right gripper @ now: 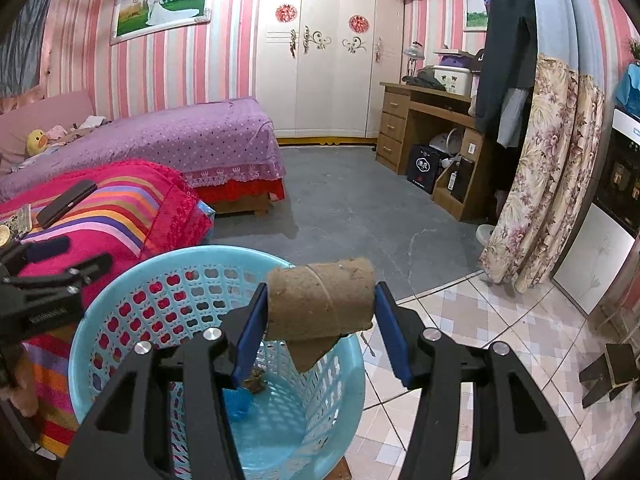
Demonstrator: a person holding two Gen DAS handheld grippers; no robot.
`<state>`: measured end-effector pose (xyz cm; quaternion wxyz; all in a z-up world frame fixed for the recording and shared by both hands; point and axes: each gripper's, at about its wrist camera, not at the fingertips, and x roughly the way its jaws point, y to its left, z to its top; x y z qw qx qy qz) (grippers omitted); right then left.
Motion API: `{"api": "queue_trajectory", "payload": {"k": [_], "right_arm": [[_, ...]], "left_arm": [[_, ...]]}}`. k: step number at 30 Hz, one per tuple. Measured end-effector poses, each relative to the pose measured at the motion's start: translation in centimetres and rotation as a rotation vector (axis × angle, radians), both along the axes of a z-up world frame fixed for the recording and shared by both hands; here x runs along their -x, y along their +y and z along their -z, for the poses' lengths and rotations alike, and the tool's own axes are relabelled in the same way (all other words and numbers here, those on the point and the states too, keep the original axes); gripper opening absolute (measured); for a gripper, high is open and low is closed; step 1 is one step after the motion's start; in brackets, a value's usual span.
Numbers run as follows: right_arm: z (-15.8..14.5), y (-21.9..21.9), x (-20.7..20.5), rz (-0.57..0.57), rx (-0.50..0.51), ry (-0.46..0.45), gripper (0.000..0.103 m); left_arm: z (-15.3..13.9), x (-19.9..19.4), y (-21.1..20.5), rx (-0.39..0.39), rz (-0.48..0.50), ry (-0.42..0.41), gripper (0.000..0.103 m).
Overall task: Collect trash
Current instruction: 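Open the left tool over the basket while the right tool releases the tube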
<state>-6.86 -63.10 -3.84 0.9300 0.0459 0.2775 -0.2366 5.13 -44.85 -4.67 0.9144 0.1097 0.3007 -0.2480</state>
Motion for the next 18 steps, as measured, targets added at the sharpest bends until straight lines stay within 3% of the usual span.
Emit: {"api": "queue_trajectory", "payload": {"k": [9,18], "right_arm": [[0.3,1.2,-1.6,-0.039,-0.023,0.003,0.056],[-0.1,2.1,-2.5,0.006,-0.018,-0.001,0.091]], "left_arm": [[-1.5,-1.0,4.7,0.023,-0.080,-0.049,0.093],[-3.3,-1.3,10.2,0.050,-0.139,-0.088,0.096]]}}
